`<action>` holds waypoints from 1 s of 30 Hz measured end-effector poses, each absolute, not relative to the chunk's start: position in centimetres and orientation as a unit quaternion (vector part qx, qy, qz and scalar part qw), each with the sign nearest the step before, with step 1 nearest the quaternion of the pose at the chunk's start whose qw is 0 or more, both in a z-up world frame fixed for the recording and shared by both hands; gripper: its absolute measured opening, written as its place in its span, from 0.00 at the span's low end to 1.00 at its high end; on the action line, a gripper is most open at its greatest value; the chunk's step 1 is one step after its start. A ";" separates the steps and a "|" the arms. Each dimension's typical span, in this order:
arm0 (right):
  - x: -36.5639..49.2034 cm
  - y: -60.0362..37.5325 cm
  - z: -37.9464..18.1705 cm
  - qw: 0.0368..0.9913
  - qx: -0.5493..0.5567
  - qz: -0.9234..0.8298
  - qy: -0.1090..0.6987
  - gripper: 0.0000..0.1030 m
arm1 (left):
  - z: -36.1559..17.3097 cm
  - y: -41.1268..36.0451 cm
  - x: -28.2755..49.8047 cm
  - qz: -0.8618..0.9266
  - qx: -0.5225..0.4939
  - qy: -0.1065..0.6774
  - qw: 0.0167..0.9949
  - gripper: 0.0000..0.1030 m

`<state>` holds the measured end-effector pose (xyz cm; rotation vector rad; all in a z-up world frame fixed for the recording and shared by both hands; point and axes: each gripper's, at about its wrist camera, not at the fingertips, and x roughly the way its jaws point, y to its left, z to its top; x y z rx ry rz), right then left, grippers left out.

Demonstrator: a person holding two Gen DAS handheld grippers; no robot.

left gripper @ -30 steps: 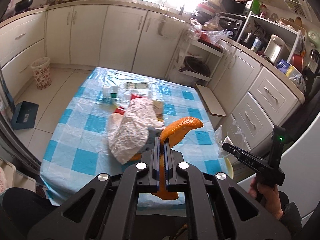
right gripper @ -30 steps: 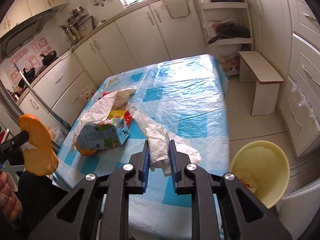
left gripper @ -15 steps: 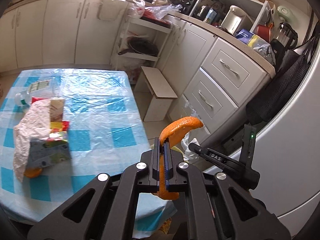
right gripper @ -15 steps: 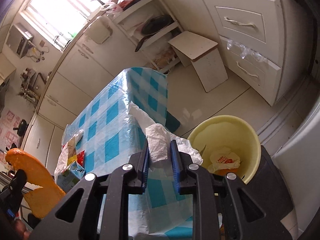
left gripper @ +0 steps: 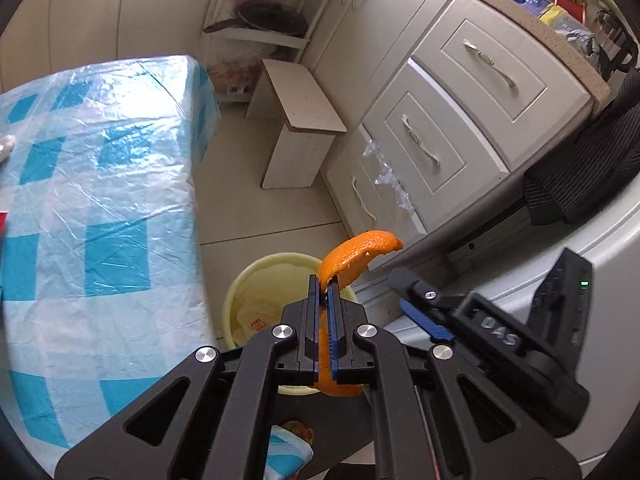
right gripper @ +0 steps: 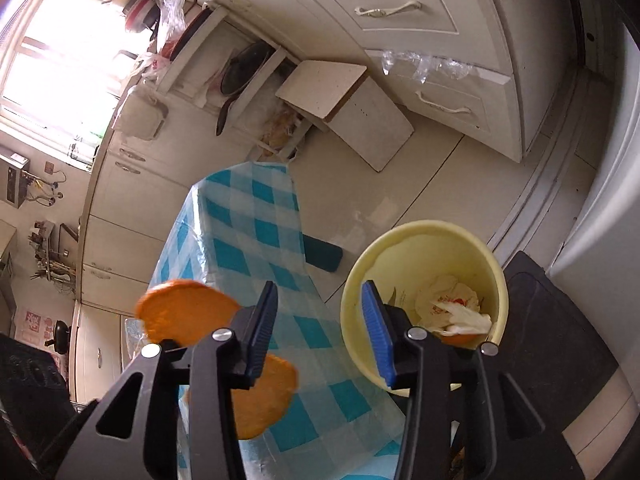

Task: Collect trash
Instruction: 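Carry the peel with the left gripper and the tissue with the right gripper into the yellow bucket, then return both grippers over the table toward the white bag and carton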

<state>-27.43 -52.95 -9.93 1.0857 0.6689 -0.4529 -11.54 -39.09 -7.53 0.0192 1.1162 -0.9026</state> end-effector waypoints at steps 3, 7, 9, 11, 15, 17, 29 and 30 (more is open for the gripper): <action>-27.8 -52.8 -8.4 0.798 0.489 -0.209 0.285 0.48 | -9.6 -40.7 -11.7 -0.403 0.023 0.528 0.747 0.04; -27.5 -52.4 -6.2 0.826 0.458 -0.203 0.259 0.54 | -12.1 -42.6 -11.8 -0.394 0.046 0.552 0.734 0.09; -27.3 -52.1 -5.5 0.836 0.446 -0.200 0.250 0.55 | -12.5 -43.0 -11.9 -0.392 0.051 0.553 0.734 0.23; -27.3 -52.1 -5.0 0.842 0.440 -0.200 0.240 0.56 | -12.4 -43.0 -12.0 -0.392 0.054 0.547 0.738 0.42; -27.2 -52.5 -4.6 0.845 0.442 -0.201 0.226 0.57 | -12.0 -42.5 -11.7 -0.393 0.053 0.544 0.739 0.45; -26.9 -52.6 -4.6 0.844 0.443 -0.199 0.227 0.57 | -11.4 -41.6 -11.5 -0.393 0.051 0.542 0.741 0.47; -24.5 -50.7 -4.3 0.854 0.422 -0.177 0.246 0.58 | -4.0 -28.1 -11.2 -0.344 0.050 0.447 0.824 0.53; -24.2 -50.4 -4.2 0.856 0.419 -0.174 0.249 0.58 | -2.9 -26.0 -11.2 -0.326 0.050 0.426 0.842 0.53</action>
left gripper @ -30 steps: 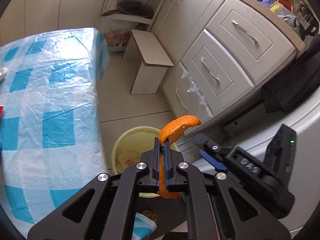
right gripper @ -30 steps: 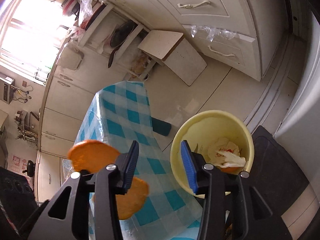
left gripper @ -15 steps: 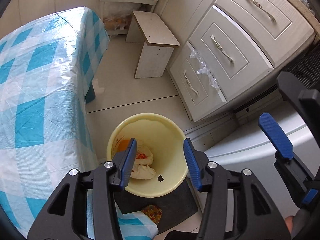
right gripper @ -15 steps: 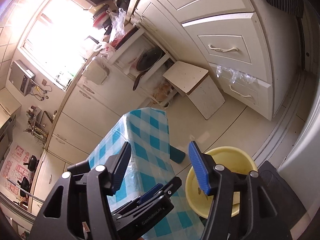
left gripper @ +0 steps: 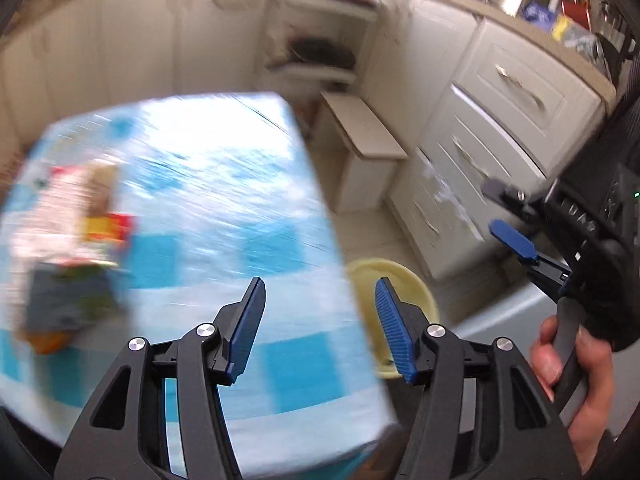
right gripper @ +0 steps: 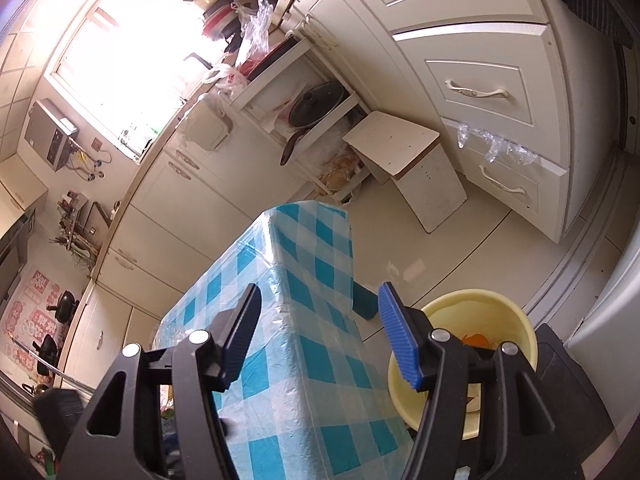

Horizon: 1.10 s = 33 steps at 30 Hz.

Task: Collect trash
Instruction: 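Return both grippers over the table toward the white bag and carton, then grasp the white tissue with the left gripper while the right gripper grasps the juice carton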

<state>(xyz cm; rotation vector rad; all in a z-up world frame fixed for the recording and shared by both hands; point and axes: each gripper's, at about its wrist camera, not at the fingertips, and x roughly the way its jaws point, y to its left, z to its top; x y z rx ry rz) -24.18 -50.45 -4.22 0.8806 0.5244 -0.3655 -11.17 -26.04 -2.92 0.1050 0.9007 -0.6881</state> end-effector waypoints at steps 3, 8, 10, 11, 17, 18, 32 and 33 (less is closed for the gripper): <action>-23.4 -49.5 -4.1 0.860 0.408 -0.165 0.257 0.58 | -0.6 -19.7 -10.8 -0.262 0.055 0.374 0.888 0.54; -22.0 -47.3 -3.6 0.872 0.381 -0.146 0.272 0.58 | -0.1 -11.6 -8.8 -0.163 0.069 0.353 0.919 0.61; -21.3 -46.2 -3.5 0.876 0.367 -0.140 0.279 0.58 | -1.1 -9.2 -7.4 -0.137 0.059 0.376 0.915 0.61; -20.9 -45.6 -3.5 0.878 0.361 -0.135 0.283 0.58 | -1.5 -8.3 -6.8 -0.131 0.049 0.387 0.912 0.61; -18.7 -42.2 -3.8 0.884 0.328 -0.101 0.317 0.60 | -3.9 -7.7 -5.6 -0.140 0.077 0.409 0.899 0.64; -18.3 -41.7 -3.9 0.885 0.321 -0.096 0.322 0.61 | -4.3 -8.1 -5.6 -0.143 0.093 0.408 0.897 0.65; -15.0 -36.4 -4.6 0.883 0.283 -0.034 0.372 0.62 | -6.7 -9.2 -2.0 -0.153 0.074 0.444 0.880 0.29; -14.8 -36.0 -4.8 0.882 0.283 -0.029 0.376 0.62 | -6.7 -8.8 -1.8 -0.155 0.060 0.449 0.878 0.24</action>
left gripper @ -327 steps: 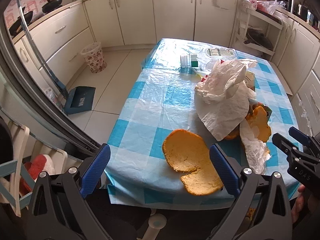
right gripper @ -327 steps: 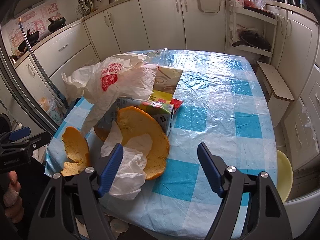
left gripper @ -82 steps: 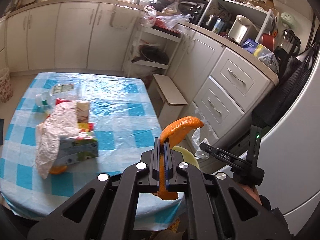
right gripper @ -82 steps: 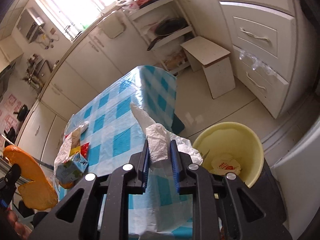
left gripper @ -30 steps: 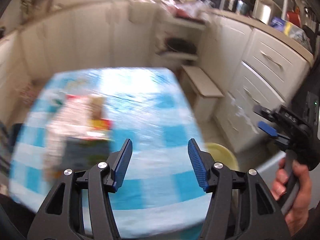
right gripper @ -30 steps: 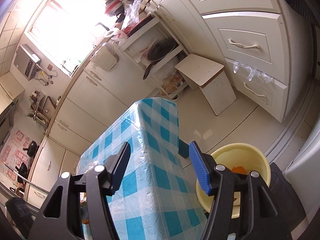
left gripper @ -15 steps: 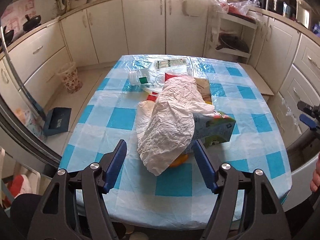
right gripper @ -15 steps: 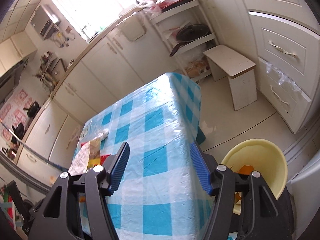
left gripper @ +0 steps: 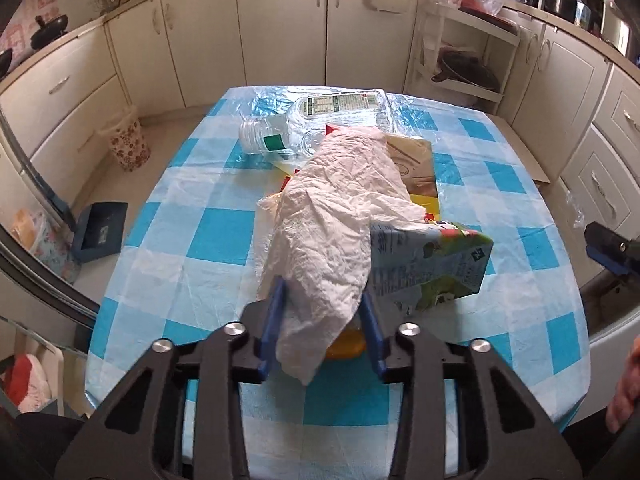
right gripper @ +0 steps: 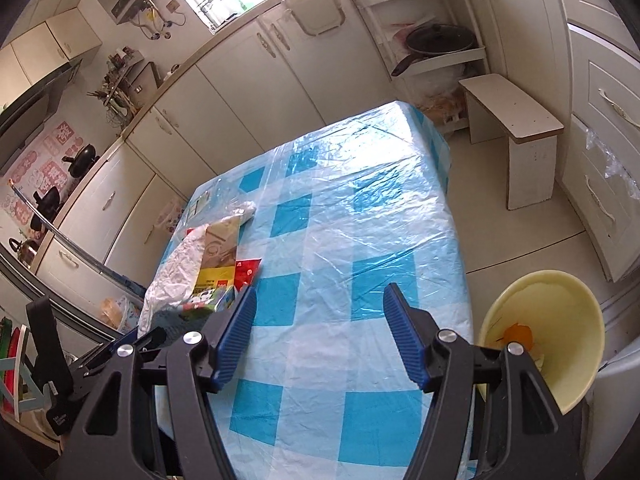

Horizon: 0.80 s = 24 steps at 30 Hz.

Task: Collect trash
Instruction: 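Grasp the white tissue with the left gripper while the right gripper grasps the juice carton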

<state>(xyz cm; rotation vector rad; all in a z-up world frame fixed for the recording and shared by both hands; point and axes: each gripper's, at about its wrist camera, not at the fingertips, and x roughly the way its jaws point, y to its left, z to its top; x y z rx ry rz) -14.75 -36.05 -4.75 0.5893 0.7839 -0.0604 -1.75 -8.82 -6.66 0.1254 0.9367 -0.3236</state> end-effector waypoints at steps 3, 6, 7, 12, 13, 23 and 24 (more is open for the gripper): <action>-14.1 -35.2 -5.2 0.877 0.283 -0.014 0.388 0.62 | -6.3 -7.4 -1.4 -0.155 0.022 0.454 0.877 0.19; -13.5 -34.3 -5.5 0.872 0.285 0.004 0.398 0.62 | -6.0 -6.2 -1.1 -0.168 -0.015 0.462 0.871 0.19; -13.2 -34.0 -5.7 0.869 0.289 0.012 0.402 0.62 | -6.1 -5.7 -1.0 -0.180 -0.033 0.470 0.864 0.19; -11.7 -32.4 -7.2 0.841 0.328 0.060 0.426 0.62 | -6.5 -4.7 -0.8 -0.194 -0.054 0.484 0.852 0.19; -11.5 -32.0 -7.4 0.837 0.332 0.067 0.429 0.62 | -6.5 -4.6 -0.8 -0.193 -0.052 0.483 0.853 0.19; -10.3 -28.1 -8.1 0.835 0.280 0.083 0.466 0.64 | -5.8 -5.9 0.4 -0.187 -0.001 0.465 0.865 0.29; -10.1 -27.7 -8.2 0.835 0.274 0.083 0.470 0.63 | -5.7 -6.2 0.6 -0.185 0.006 0.460 0.868 0.29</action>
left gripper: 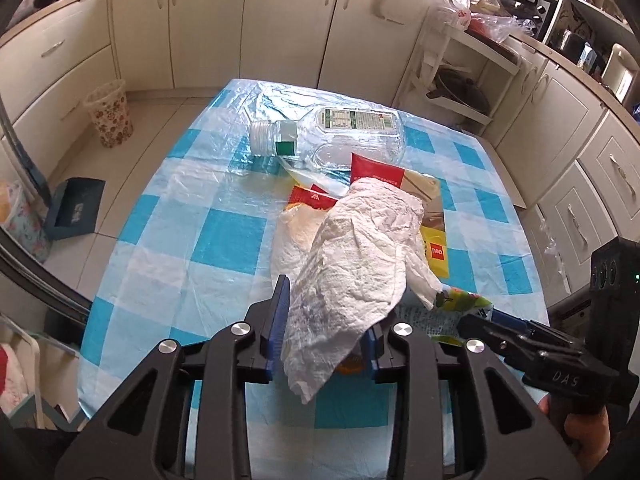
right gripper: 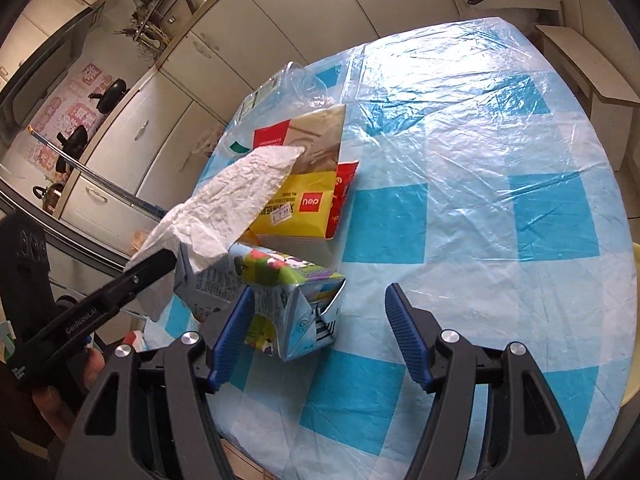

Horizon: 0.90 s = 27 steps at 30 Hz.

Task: Collect trash
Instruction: 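Grasp the white tissue with the left gripper while the right gripper grasps the juice carton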

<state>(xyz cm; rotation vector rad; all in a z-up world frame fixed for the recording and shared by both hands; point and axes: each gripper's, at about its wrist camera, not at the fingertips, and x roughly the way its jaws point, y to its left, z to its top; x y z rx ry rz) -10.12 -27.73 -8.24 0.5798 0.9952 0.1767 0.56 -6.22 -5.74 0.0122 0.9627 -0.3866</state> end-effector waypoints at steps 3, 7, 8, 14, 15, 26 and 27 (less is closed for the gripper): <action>-9.9 -26.9 -8.4 0.840 0.258 0.086 0.470 0.42 | -5.5 -6.3 1.0 -0.185 0.001 0.452 0.872 0.07; -10.0 -26.8 -7.6 0.852 0.244 0.086 0.456 0.21 | -4.4 -4.8 0.9 -0.185 -0.034 0.433 0.881 0.01; -10.1 -26.9 -7.6 0.852 0.248 0.086 0.453 0.20 | -4.1 -4.3 0.9 -0.188 -0.050 0.429 0.882 0.01; -10.8 -27.9 -7.6 0.853 0.262 0.085 0.443 0.17 | -2.2 -1.3 0.5 -0.215 -0.137 0.404 0.879 0.01; -10.9 -28.1 -7.4 0.854 0.263 0.085 0.440 0.17 | -2.0 -1.0 0.4 -0.217 -0.142 0.400 0.879 0.01; -12.9 -30.2 -7.7 0.840 0.273 0.073 0.462 0.18 | -0.6 1.4 -1.0 -0.219 -0.171 0.383 0.881 0.01; -13.2 -30.3 -7.8 0.837 0.274 0.079 0.466 0.26 | -0.6 1.5 -1.0 -0.219 -0.172 0.383 0.881 0.01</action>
